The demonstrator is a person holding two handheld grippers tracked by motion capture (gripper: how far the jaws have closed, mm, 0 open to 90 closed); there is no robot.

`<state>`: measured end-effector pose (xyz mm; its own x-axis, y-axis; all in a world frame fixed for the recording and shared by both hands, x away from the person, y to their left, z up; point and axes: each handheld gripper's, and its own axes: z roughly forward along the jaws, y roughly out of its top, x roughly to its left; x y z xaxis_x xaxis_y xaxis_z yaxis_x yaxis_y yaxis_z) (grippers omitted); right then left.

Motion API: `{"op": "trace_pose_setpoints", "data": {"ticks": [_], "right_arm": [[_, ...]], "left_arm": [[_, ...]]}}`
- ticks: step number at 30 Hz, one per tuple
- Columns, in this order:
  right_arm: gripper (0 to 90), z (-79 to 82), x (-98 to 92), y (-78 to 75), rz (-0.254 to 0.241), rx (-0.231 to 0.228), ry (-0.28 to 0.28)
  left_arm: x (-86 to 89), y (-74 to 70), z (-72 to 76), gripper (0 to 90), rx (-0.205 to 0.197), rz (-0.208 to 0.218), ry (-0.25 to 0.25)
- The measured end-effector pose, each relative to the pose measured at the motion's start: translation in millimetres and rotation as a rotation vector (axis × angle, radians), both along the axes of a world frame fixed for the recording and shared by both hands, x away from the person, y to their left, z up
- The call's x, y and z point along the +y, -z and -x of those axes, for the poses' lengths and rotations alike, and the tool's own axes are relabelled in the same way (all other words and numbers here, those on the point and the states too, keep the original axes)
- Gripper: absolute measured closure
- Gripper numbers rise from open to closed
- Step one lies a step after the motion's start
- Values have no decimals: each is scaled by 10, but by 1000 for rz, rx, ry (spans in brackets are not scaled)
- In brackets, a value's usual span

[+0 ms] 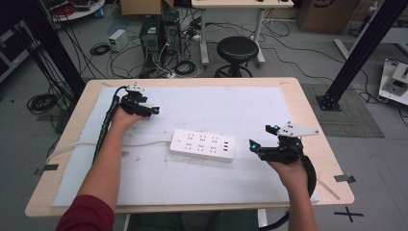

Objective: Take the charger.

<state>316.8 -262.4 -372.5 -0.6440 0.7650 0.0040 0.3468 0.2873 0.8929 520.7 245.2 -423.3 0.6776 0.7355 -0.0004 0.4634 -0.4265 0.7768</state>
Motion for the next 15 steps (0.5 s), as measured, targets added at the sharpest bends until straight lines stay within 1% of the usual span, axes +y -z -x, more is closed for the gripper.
{"op": "trace_pose_setpoints", "data": {"ticks": [1, 2, 9, 10, 13, 15], "right_arm": [[173, -2, 4, 2, -2, 3, 3], [173, -7, 6, 3, 0, 1, 0], [173, -24, 33, 5, 8, -3, -9], [173, -22, 38, 2, 8, 2, -5], [173, -27, 49, -7, 10, -6, -7], [173, -22, 57, -10, 7, -1, -4]], "left_arm": [[2, 17, -6, 185, 3, -9, 3], [6, 40, -15, 185, 8, -17, -4], [83, 129, -58, 185, 41, -5, -24], [91, 137, -62, 185, 44, -6, -23], [102, 156, -66, 185, 51, -10, -25], [102, 169, -68, 190, 55, -26, -20]]}}
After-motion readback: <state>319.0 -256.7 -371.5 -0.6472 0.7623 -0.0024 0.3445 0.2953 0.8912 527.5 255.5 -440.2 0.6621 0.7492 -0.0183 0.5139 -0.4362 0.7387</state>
